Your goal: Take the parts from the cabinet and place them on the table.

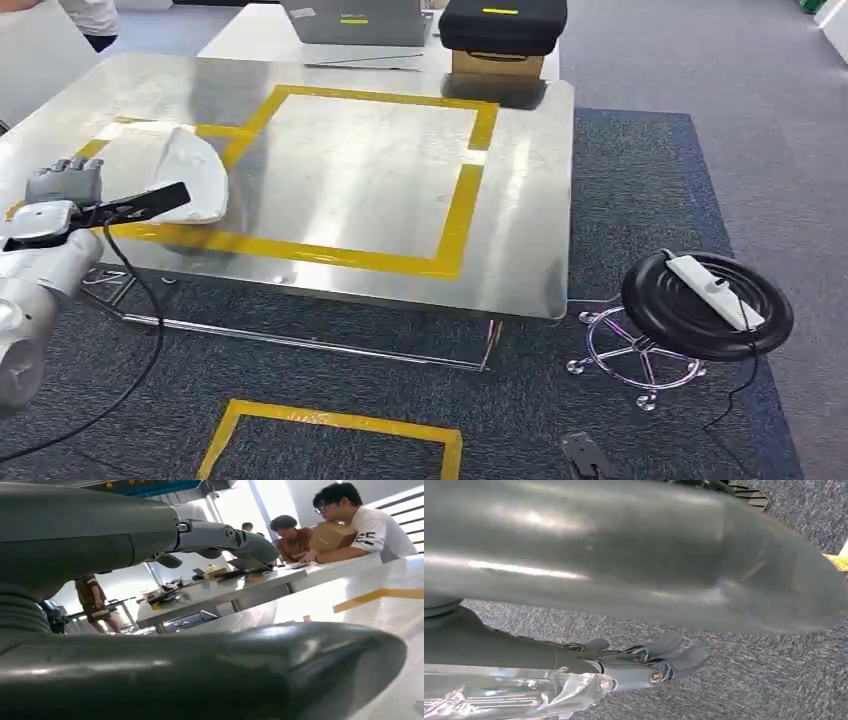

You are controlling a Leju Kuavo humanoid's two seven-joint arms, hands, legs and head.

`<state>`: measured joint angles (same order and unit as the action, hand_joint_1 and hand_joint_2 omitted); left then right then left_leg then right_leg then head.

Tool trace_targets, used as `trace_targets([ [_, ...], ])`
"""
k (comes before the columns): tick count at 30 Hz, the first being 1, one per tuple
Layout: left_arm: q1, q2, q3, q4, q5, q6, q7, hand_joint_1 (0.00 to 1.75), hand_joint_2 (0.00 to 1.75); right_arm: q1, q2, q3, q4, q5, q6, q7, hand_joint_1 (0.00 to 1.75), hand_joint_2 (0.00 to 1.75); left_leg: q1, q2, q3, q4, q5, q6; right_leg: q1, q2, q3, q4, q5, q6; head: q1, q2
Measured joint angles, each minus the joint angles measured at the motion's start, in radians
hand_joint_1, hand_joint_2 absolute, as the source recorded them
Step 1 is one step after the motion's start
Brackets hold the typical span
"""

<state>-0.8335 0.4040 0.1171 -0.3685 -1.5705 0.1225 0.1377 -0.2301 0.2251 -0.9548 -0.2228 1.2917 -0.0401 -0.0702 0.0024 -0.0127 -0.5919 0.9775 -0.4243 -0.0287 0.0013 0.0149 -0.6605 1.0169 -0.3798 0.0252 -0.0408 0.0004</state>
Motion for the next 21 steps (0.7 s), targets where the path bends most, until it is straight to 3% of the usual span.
trace_targets([
  [21,-0.005,-0.015,0.001,0.000,0.000,0.003,0.013,0.00,0.00,0.000,0.000,0.000,0.000,-0.009,-0.002,0.000,0.00,0.00,-0.001,0.000,0.000,0.000,-0.001,0.001,-0.001,0.000,0.000,-0.001,0.000,0.000,0.000,0.000],
])
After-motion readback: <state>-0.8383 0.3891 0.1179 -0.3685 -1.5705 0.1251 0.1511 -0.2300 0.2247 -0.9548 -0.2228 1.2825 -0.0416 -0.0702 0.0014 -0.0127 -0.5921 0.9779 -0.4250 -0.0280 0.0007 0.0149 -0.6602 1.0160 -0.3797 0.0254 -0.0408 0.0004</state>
